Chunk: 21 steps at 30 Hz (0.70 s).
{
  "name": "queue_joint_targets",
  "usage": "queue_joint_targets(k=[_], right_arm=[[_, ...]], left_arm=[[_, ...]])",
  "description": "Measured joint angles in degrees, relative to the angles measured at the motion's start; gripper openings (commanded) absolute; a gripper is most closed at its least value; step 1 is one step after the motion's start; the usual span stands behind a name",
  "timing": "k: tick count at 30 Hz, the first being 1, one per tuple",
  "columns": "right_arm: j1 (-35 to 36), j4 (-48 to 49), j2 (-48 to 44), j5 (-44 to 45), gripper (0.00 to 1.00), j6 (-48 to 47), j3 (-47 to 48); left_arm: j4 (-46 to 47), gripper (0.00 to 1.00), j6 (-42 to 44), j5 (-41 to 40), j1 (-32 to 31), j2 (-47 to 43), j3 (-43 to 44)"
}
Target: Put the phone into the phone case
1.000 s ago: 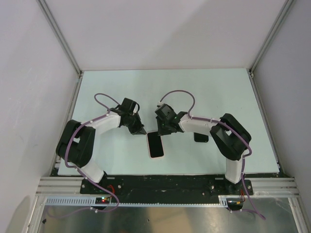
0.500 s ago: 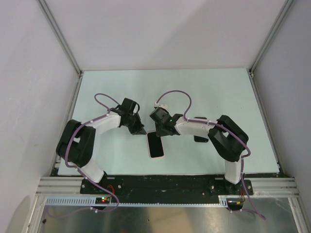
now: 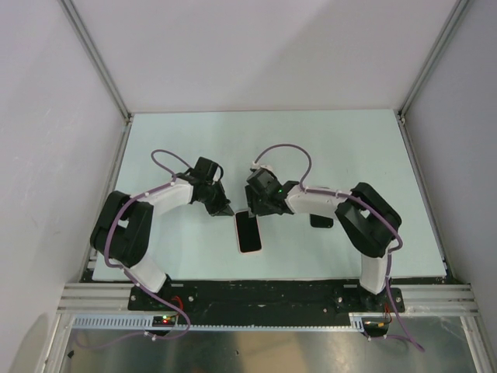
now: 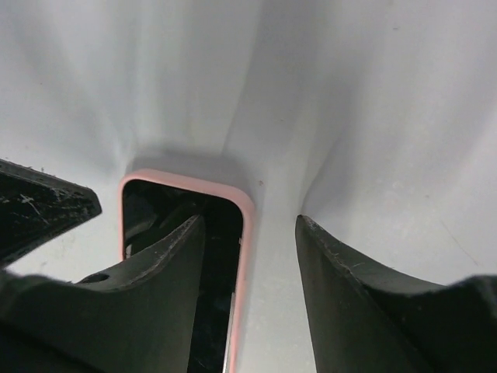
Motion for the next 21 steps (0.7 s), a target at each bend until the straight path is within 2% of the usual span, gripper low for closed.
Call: queue_joint_targets(k=[8,14,21], right_arm=[[-2.19,-0.52,-8.85,-3.65,0.53,0.02,-6.32],[1.09,0.09,-18.27,-5.31,0.49,2.25,-17.29],[5.44,0.00,-22.69,-7.28,0.46,6.10,-25.99]], left_arm=[[0.11,0.00,-0.04,-0.04,-0.76,-0.87,-0.44],[0.07,0.00,-0.13,-0.07,-2.82,-3.43,-2.97],[0.15,0.00,-0.26,-0.09,-3.63,-7.13,-6.71]])
